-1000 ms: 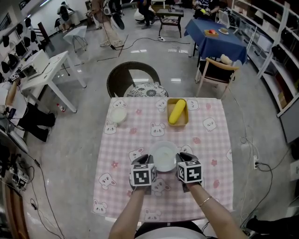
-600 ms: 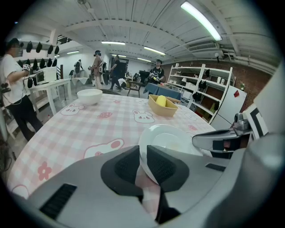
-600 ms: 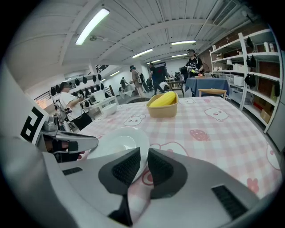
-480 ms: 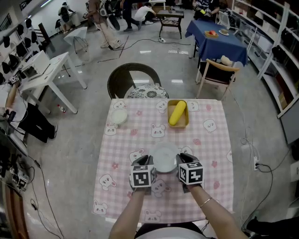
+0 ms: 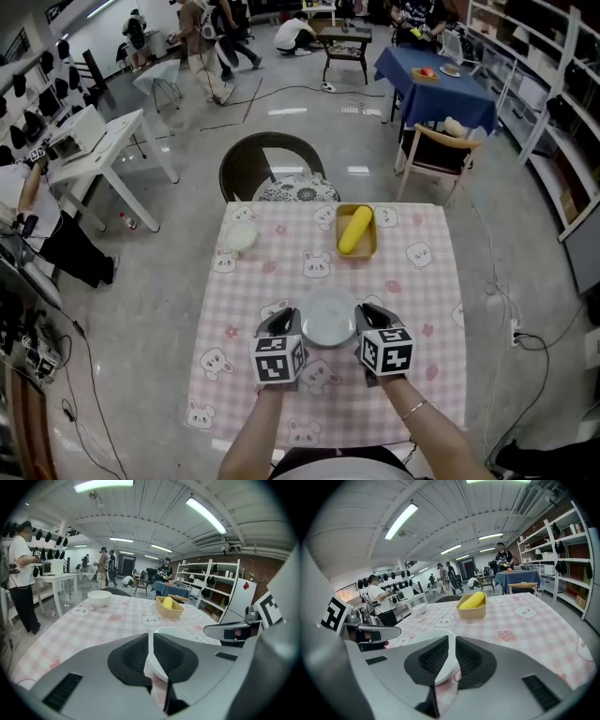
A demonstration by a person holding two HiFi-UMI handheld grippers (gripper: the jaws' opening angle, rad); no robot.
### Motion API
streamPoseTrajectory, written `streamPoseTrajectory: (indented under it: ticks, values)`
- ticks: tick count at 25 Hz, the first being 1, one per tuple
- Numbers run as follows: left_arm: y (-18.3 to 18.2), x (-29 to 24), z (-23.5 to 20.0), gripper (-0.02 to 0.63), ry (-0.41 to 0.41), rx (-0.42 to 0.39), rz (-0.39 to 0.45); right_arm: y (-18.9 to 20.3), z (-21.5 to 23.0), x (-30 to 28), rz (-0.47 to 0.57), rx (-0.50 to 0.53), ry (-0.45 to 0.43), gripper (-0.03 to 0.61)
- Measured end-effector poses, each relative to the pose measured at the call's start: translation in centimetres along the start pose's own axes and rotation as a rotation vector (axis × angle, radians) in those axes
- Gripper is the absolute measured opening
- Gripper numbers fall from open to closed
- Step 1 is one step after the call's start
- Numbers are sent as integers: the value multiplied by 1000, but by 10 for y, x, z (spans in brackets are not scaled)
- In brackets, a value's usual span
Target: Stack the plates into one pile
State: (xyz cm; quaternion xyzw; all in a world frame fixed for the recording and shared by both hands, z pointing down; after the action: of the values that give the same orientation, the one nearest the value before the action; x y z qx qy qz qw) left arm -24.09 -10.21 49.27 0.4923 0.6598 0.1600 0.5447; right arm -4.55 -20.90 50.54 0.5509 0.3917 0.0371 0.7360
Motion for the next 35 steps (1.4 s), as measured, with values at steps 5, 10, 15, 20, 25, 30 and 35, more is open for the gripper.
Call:
streamPoseTrajectory:
  ticks: [5,10,15,20,25,30,35]
  values:
    - [-6,21,7,36,7,-11,57,-13,-3,26,78,13,-15,34]
    - [-9,46,20,28,11,-37,116,-25,-2,59,164,29,-20,6]
    - [-11,72,38,21,7,-59,179,-31,-1,93,240,42,-35,5]
    - [-10,94,54,20,17,-54,242,-28,2,122,289,66,-54,5]
    - [-4,114,67,20,19,-58,286,-24,8,146,333,98,-57,5]
    - [-1,139,74,20,28,-44,308,-29,-2,165,365,105,-77,4]
    - [11,151,79,21,25,-38,312,-25,-9,175,381,101,-102,3]
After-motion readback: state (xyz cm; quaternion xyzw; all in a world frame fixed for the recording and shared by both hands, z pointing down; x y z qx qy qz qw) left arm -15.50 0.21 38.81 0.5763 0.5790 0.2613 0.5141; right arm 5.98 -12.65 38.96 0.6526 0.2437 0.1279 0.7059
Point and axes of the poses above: the fingertips, and each gripper's own axes: x backward along the fingers, z to its right, y out of its underside, the point moved 10 cm from there along x, backward along the fingers, and after that the axes turned 12 degrees about x, right-handed, at the moved point
